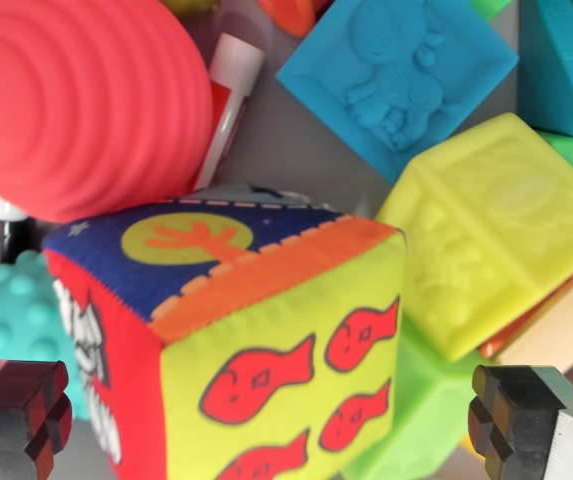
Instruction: Pick an object from the bin
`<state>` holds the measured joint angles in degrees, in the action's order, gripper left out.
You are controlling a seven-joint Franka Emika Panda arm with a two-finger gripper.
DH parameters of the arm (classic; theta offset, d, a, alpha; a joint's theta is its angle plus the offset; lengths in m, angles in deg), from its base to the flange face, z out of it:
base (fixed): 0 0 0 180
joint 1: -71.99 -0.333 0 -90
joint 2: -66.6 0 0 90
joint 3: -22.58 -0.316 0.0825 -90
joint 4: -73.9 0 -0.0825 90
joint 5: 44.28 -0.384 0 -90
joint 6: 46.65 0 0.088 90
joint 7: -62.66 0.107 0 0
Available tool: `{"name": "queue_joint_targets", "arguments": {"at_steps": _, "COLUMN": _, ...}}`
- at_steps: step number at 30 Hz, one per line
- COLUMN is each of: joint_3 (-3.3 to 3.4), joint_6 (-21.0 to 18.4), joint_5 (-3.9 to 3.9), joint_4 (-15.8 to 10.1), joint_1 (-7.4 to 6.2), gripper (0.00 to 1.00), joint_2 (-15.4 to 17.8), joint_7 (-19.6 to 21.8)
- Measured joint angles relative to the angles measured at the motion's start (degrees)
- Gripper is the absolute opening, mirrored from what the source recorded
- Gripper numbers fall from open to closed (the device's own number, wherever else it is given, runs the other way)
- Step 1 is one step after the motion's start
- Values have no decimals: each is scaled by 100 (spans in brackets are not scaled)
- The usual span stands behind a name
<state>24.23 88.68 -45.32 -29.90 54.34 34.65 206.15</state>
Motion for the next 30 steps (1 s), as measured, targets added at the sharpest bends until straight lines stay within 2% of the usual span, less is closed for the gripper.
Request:
{"name": "queue_joint_targets", "arguments": {"at_steps": 11, "joint_3": -2, "joint_6": 361, "joint_5": -14, "joint_4": -1, "joint_1": 0, "gripper": 100, "joint_2": -346, "joint_7": 0}}
{"name": "queue_joint_targets", "arguments": {"at_steps": 19, "joint_3": -3, "joint_6": 482, "joint_5": -18, "joint_4": 9, "joint_1": 1, "gripper": 100, "joint_2": -465, "joint_7": 0}}
{"name": "queue_joint_targets", "arguments": {"at_steps": 20, "joint_3": -3, "joint_6": 486, "joint_5": -19, "joint_4": 10, "joint_1": 1, "gripper": 0, "joint_2": -467, "joint_7": 0}}
{"name": "queue_joint_targets", "arguments": {"at_steps": 30, "joint_3": -4, "joint_6": 491, "joint_5": -20, "joint_4": 10, "joint_1": 2, "gripper": 0, "joint_2": -469, "joint_7": 0}}
